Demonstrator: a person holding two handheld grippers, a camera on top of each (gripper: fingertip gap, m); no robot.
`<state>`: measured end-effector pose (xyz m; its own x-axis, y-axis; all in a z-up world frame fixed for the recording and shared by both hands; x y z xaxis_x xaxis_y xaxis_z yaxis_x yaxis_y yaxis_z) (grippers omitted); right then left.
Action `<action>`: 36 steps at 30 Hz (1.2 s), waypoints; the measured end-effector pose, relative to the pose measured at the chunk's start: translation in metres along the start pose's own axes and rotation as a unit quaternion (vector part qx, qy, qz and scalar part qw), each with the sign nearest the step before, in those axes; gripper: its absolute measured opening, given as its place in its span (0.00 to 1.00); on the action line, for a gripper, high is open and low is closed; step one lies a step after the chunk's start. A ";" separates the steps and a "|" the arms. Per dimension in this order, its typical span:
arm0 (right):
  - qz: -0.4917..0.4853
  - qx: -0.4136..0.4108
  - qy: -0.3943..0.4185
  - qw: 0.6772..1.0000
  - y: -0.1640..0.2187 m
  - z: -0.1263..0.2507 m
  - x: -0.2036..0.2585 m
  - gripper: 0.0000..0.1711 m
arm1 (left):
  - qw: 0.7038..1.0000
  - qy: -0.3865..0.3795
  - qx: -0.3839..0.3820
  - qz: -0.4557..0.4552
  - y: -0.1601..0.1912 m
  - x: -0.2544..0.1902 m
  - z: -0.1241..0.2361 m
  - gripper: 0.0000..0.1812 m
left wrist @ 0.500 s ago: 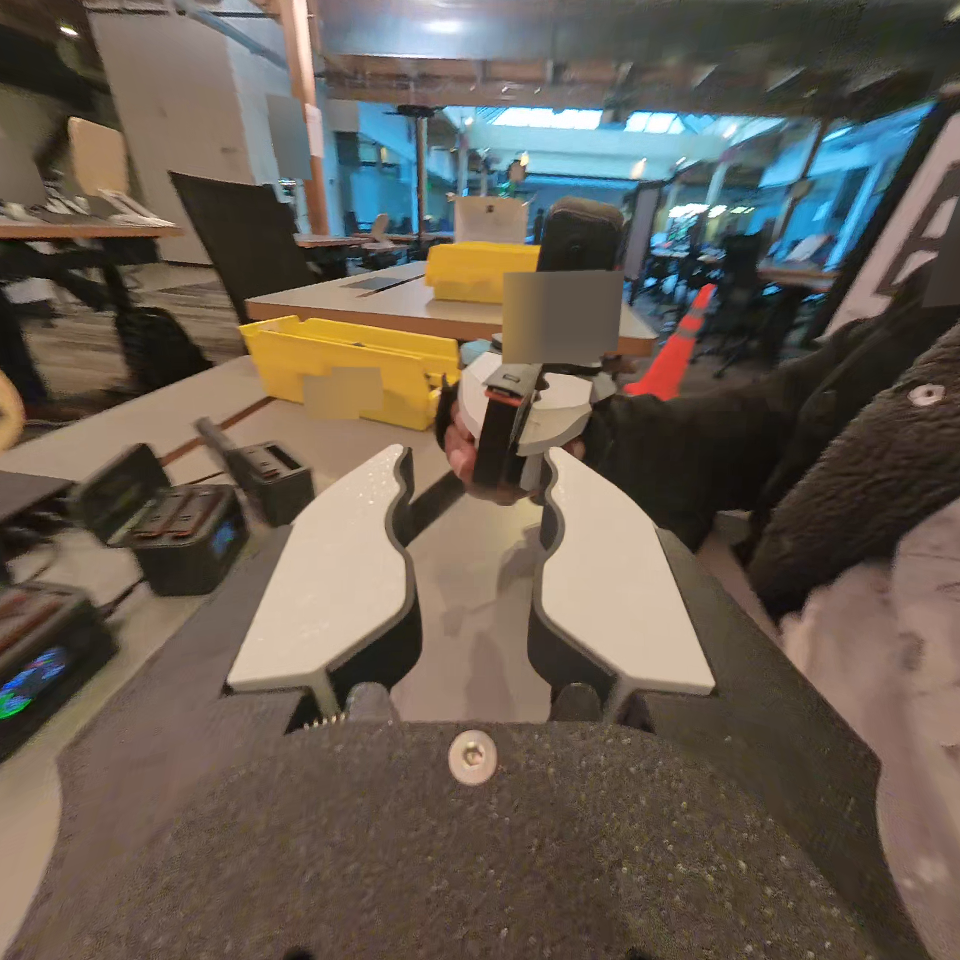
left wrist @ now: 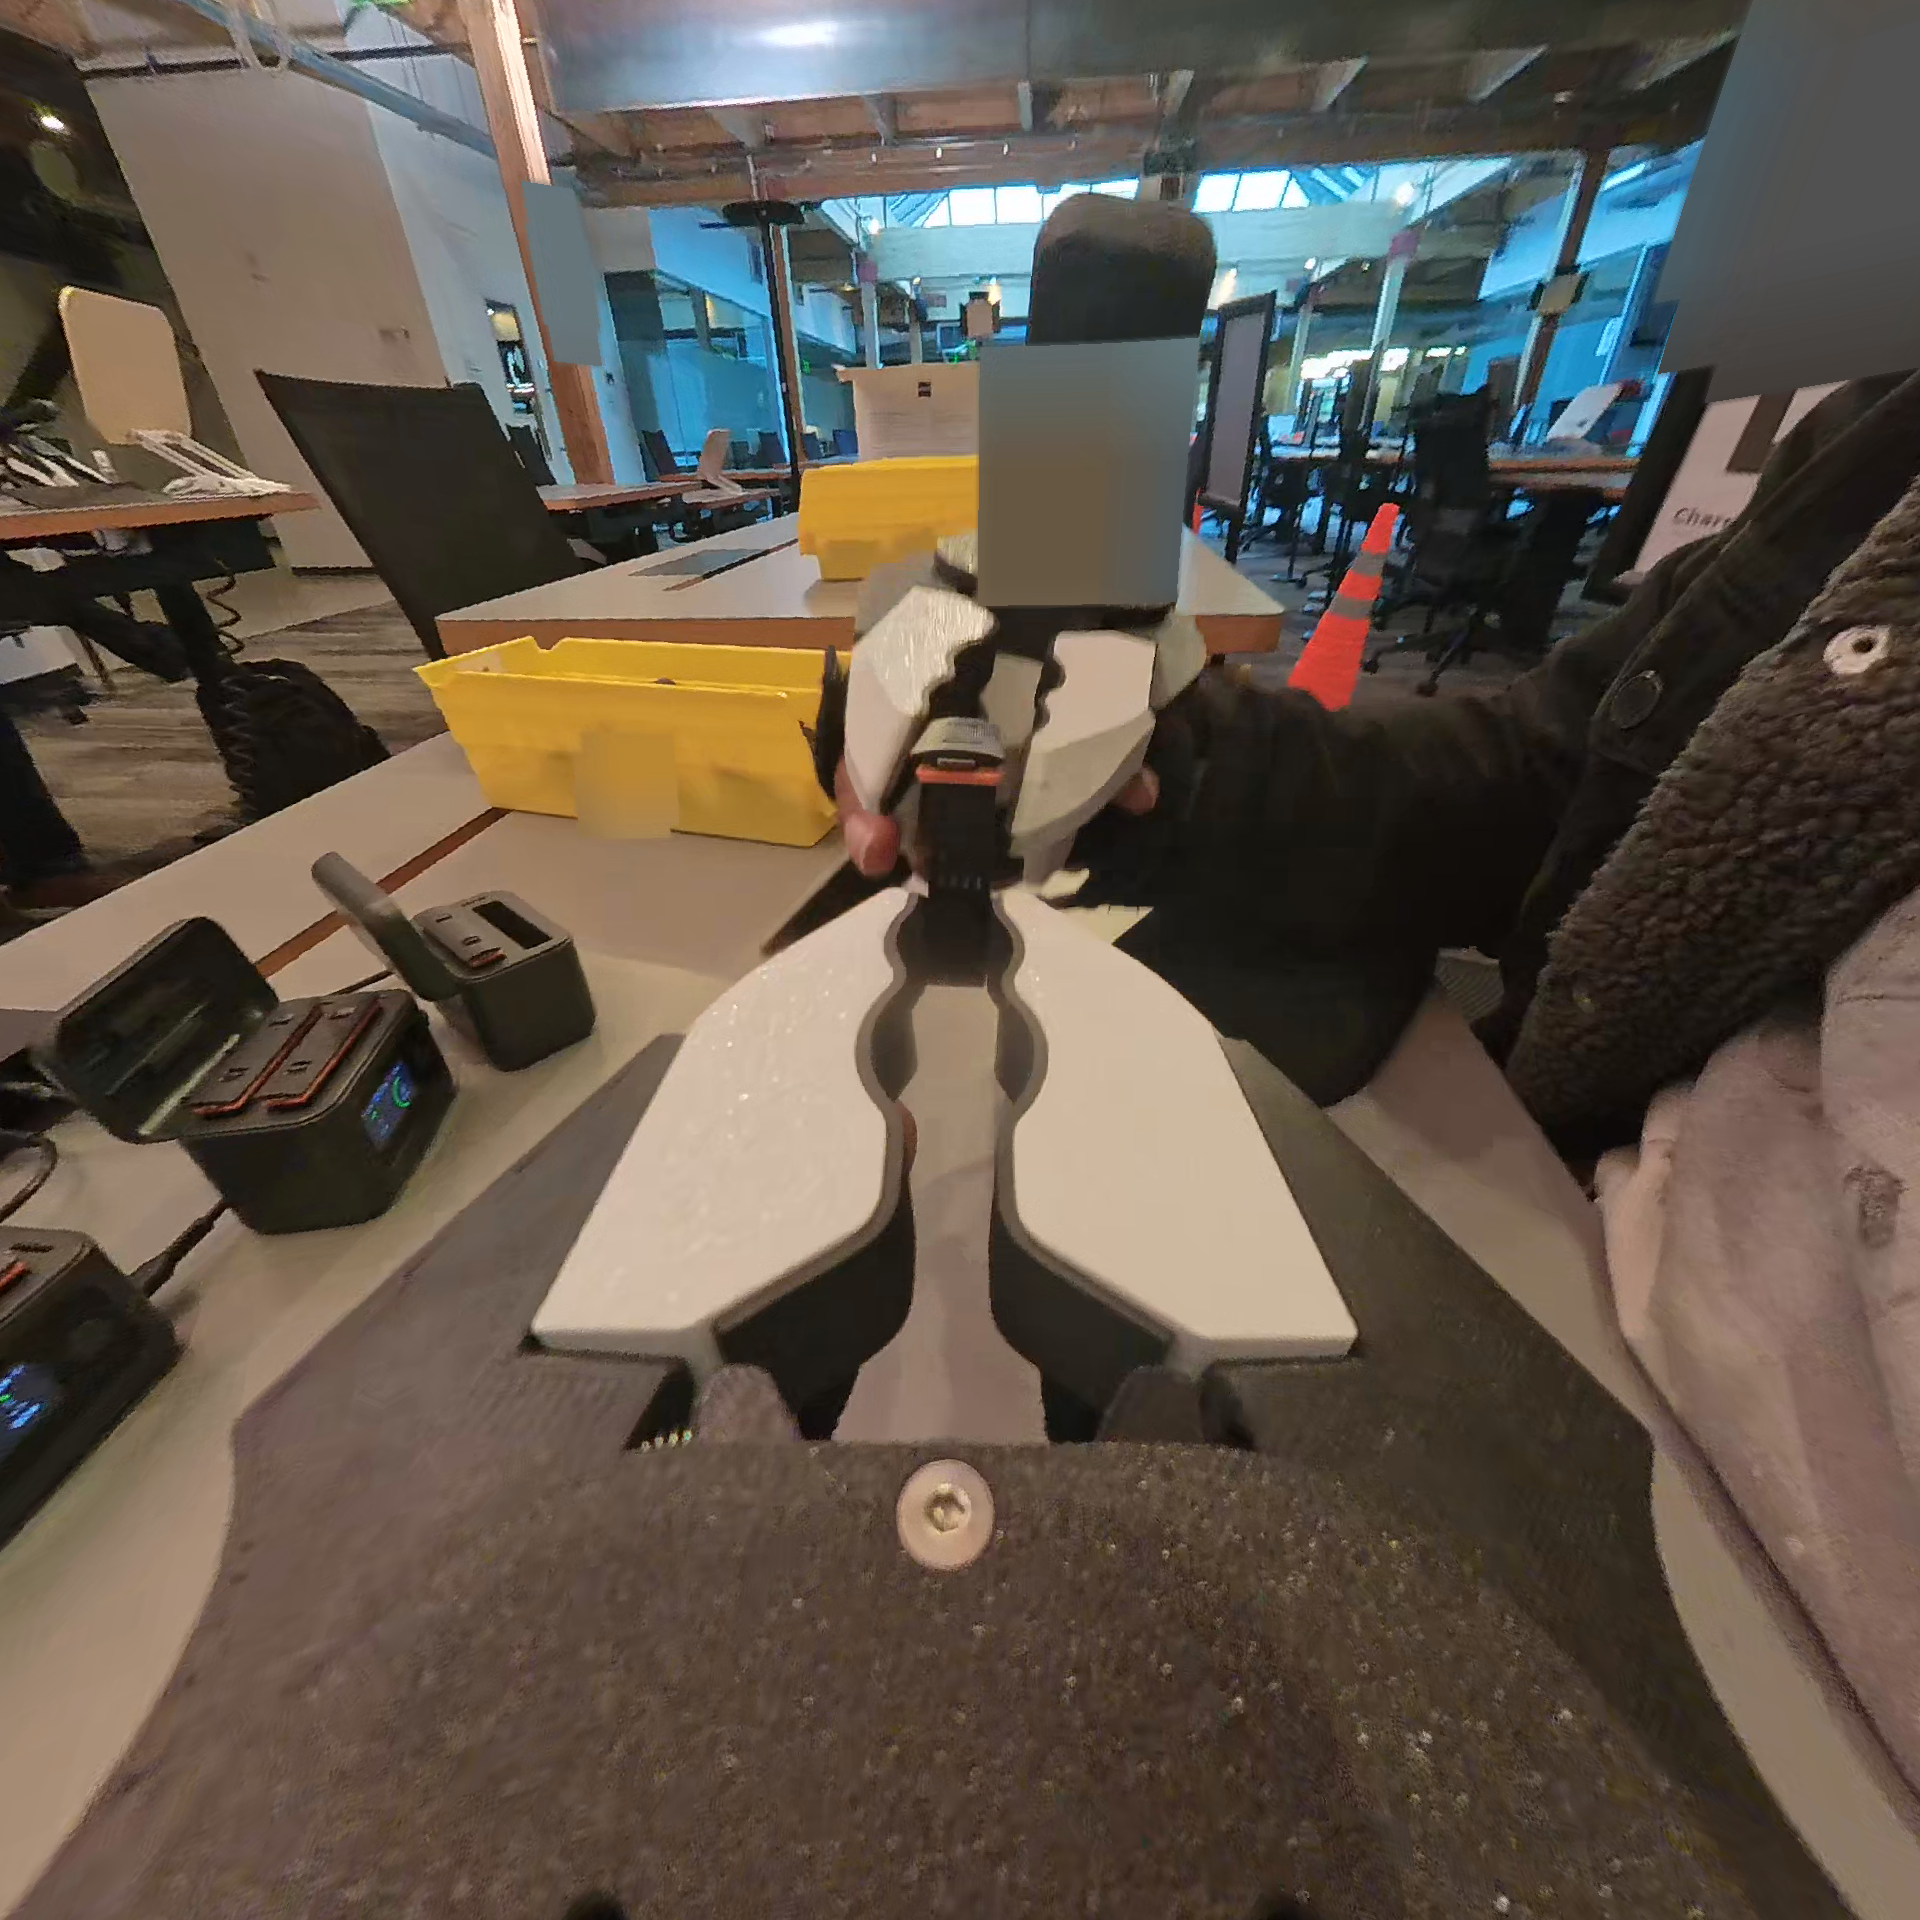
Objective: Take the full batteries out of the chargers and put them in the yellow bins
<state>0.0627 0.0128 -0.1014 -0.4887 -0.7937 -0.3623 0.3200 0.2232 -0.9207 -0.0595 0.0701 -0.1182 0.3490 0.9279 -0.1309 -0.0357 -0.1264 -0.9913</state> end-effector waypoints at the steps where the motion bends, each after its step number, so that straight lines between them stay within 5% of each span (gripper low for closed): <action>1: 0.009 0.018 -0.002 1.000 -0.003 0.004 -0.001 0.15 | 1.000 -0.004 0.009 -0.008 0.002 0.000 0.000 0.06; 8: 0.051 0.170 -0.059 0.982 -0.001 0.007 0.006 0.18 | 0.996 -0.027 0.059 -0.066 0.016 -0.004 -0.008 0.06; 21: 0.101 0.268 -0.105 0.952 0.013 -0.005 0.007 0.09 | 0.991 -0.051 0.103 -0.073 0.033 0.000 -0.017 0.06; 30: 0.188 0.428 -0.129 0.875 0.047 0.055 -0.119 0.09 | 0.992 -0.090 0.092 -0.018 0.039 0.021 -0.011 0.08; 36: 0.217 0.491 -0.197 0.820 0.086 0.059 -0.168 0.09 | 0.989 -0.101 0.108 -0.027 0.050 0.025 -0.013 0.07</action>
<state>0.2198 0.1319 -0.1115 0.0827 -0.9246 -0.3719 0.9887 0.1230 -0.0859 -0.0408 0.0822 -0.1709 0.1634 0.9850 -0.0561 -0.2281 -0.0176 -0.9735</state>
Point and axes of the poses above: each gripper's, where its closed fingertips meet, z back along the fingers, y out of its underside, x = y × z across the jaws, the point moved 6 cm from there along z, back along the fingers, and after that the axes turned 9 degrees about z, right-handed, at the moved point
